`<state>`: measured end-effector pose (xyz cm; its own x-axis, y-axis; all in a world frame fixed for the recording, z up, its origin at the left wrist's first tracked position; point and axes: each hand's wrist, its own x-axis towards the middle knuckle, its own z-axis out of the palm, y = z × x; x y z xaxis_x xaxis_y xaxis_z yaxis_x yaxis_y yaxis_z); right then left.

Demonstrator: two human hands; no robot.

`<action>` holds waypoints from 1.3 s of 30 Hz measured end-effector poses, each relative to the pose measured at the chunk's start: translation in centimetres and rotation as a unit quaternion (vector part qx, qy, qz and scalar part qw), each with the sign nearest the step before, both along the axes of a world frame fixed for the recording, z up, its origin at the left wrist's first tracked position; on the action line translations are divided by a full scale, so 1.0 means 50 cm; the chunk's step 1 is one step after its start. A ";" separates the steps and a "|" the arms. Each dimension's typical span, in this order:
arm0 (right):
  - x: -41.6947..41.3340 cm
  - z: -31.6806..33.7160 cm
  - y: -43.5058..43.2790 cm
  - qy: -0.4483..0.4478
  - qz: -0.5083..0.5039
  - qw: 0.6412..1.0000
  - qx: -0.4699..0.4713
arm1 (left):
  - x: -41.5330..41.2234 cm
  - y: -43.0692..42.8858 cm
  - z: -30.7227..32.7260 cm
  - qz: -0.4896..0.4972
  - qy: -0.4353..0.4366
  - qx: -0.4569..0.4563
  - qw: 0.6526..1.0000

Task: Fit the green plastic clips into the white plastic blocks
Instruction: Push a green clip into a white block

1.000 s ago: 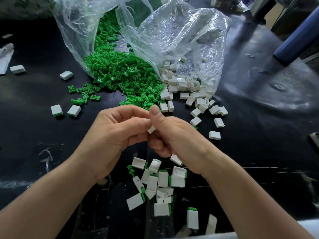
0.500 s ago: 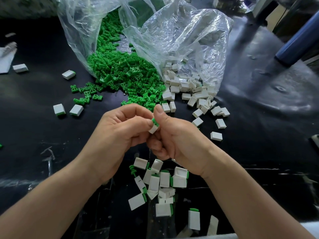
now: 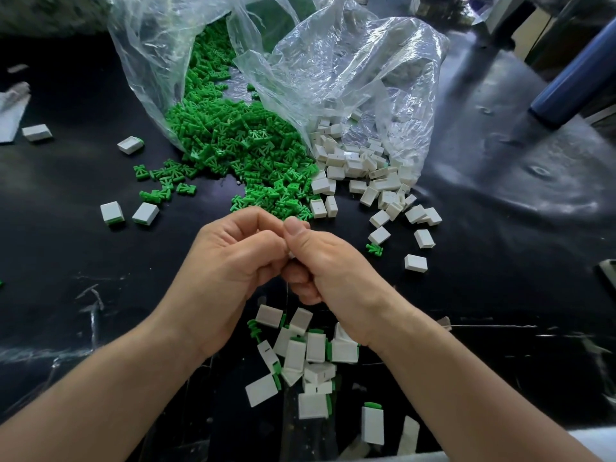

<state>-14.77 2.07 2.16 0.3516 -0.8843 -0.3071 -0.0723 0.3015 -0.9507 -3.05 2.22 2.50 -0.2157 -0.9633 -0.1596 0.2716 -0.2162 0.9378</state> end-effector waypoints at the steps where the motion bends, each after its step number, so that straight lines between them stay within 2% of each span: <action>1: 0.000 -0.001 0.000 0.001 0.000 1.000 -0.002 | 0.001 0.000 0.000 0.000 0.000 0.001 1.000; 8: -0.012 0.006 -0.005 0.015 0.027 0.999 -0.010 | 0.011 -0.001 -0.009 -0.048 0.004 -0.001 0.999; 11: -0.021 0.006 -0.013 0.088 0.031 0.995 -0.037 | 0.014 -0.007 -0.008 -0.016 -0.005 0.010 1.000; 13: -0.037 0.003 -0.025 0.149 -0.007 0.986 -0.073 | 0.015 -0.010 -0.007 0.017 -0.006 0.016 1.000; 17: -0.080 -0.003 -0.056 0.213 -0.135 0.959 -0.132 | 0.015 -0.009 -0.003 0.033 -0.042 0.016 0.998; 21: -0.119 -0.008 -0.079 0.315 -0.223 0.903 -0.187 | 0.014 0.005 0.002 -0.050 -0.136 -0.044 0.988; 23: -0.139 -0.002 -0.083 0.337 -0.243 0.890 -0.188 | 0.012 0.011 0.003 -0.088 -0.169 -0.065 0.979; 29: -0.169 0.006 -0.082 0.403 -0.184 0.884 -0.149 | 0.017 0.001 -0.005 -0.041 -0.194 -0.048 0.979; 39: -0.087 -0.027 -0.076 0.457 -0.103 0.824 -0.318 | 0.014 0.001 -0.014 -0.040 -0.199 -0.040 0.978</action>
<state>-19.10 -1.72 0.82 0.0535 -0.9806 0.1888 -0.8552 -0.1426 -0.4982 -2.36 2.28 1.82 -0.2281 -0.9586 -0.1706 -0.1335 -0.1427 0.9807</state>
